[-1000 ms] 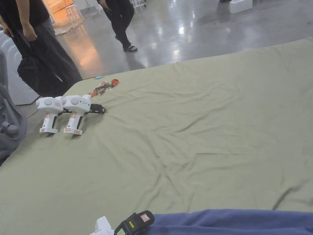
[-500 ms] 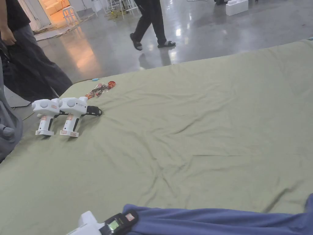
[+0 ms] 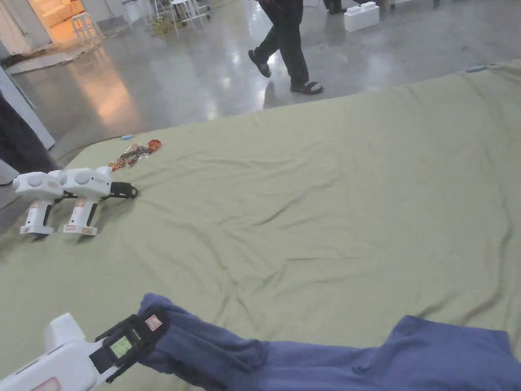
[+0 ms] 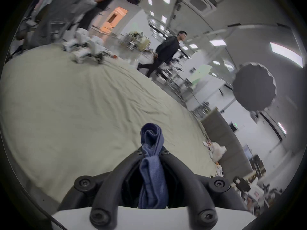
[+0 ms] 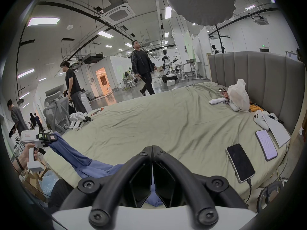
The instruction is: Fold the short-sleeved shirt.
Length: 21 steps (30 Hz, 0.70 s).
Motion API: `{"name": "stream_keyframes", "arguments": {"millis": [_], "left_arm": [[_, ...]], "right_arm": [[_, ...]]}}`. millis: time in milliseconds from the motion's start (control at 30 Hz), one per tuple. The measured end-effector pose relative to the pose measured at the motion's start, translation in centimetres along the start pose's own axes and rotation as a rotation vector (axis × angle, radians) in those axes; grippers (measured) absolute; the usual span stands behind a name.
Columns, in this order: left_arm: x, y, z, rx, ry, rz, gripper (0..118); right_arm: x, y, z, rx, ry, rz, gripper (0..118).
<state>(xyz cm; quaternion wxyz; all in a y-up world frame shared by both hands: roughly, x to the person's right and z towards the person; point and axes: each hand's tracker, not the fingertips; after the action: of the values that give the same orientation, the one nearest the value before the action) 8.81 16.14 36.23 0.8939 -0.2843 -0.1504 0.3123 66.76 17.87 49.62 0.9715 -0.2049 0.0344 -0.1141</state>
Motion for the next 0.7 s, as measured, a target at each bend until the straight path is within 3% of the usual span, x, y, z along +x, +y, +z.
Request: {"name": "stream_keyframes", "arguments": {"millis": [133,267,433,467,533,600,700], "left_arm": [[5.0,-5.0,-6.8,-0.178,-0.065,-0.139,8],[8.4,-10.1,-13.1,-0.338,-0.002,-0.271,8],[10.7,-15.3,-16.7,-0.473,0.038,-0.438,10],[10.9,-15.9,-17.0,-0.49,0.043,-0.467,16],[10.9,-16.2,-17.0,-0.491,0.03,-0.452,48],[10.6,-15.3,-16.3,-0.513,-0.145,-0.353,83],[10.0,-12.9,-13.9,-0.385,-0.196,-0.263,82]], "right_arm": [[0.0,0.1,1.0,0.002,-0.01,-0.002,0],[0.5,-0.1,2.4,0.0,-0.043,0.016,0],[1.9,-0.9,3.7,-0.018,-0.098,-0.017,0],[2.2,-1.1,3.8,-0.023,-0.109,-0.026,0],[2.5,-1.4,3.8,-0.034,-0.12,-0.047,0],[2.7,-1.6,3.7,-0.042,-0.123,-0.06,0],[3.0,-1.7,3.7,-0.041,-0.12,-0.064,0]]}}
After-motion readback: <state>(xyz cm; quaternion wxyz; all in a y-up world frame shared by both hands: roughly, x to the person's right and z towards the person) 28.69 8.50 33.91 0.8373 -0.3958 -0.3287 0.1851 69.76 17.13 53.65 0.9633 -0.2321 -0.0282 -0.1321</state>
